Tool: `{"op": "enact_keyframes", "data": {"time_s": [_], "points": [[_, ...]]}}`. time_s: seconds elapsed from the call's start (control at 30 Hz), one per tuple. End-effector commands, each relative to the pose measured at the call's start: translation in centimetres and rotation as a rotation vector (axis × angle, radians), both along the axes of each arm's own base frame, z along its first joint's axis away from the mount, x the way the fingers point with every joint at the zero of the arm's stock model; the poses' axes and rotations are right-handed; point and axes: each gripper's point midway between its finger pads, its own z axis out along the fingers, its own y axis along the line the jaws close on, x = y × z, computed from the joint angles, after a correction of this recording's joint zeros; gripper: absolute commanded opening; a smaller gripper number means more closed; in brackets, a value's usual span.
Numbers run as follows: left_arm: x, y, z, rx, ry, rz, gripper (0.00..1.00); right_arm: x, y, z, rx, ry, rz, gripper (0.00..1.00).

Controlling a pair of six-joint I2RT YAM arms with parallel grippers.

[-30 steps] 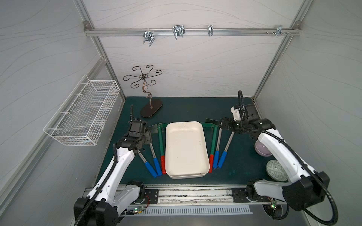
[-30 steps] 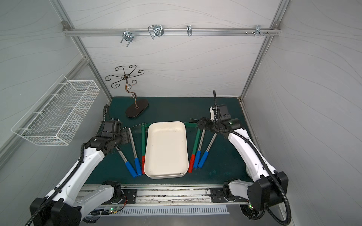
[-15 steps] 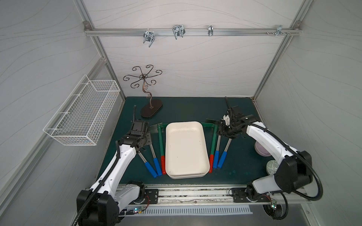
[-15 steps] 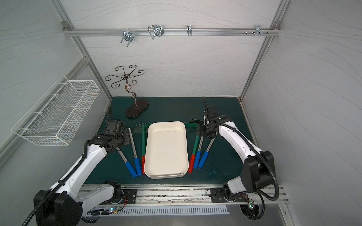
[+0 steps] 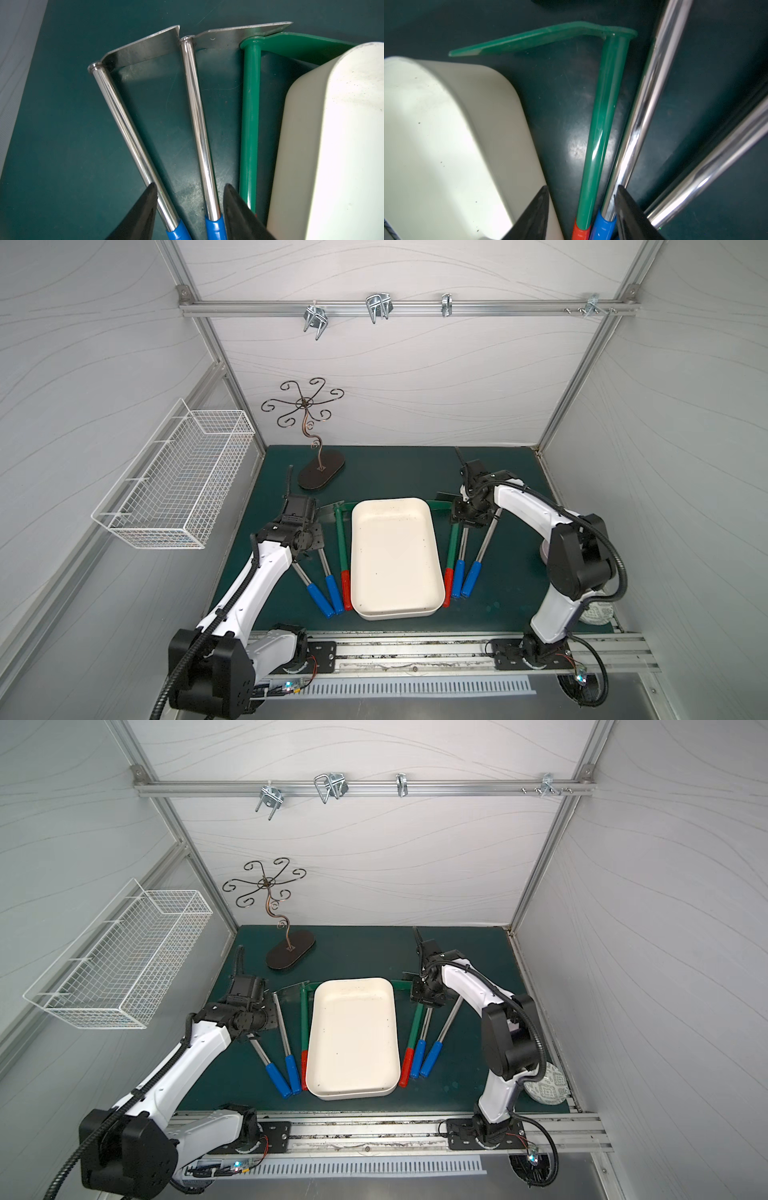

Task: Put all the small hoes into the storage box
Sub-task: Pick up the hoe from the center of the board.

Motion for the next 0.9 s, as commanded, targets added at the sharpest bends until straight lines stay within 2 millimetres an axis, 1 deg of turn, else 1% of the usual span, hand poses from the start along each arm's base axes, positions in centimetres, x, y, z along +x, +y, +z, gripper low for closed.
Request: {"op": "enact_keyframes", "data": {"time_s": [0.0,0.23,0.5,0.87], "points": [[0.9,-0.2,1.3,-0.024,-0.033,0.035,0.53,0.1,-0.1,-0.9,-0.045,0.036,-0.006,0.52],[0.9,-0.5,1.0,-0.046,-0.02,0.044,0.53,0.8,-0.1,-2.8,-0.084,0.078,-0.029,0.51],[0.9,-0.6,0.8,-0.053,-0.01,0.042,0.52,0.8,-0.3,-4.9,-0.113,0.114,-0.062,0.5],[0.9,-0.7,0.5,-0.057,0.002,0.039,0.52,0.8,0.9,-7.0,-0.123,0.146,-0.067,0.48]]}}
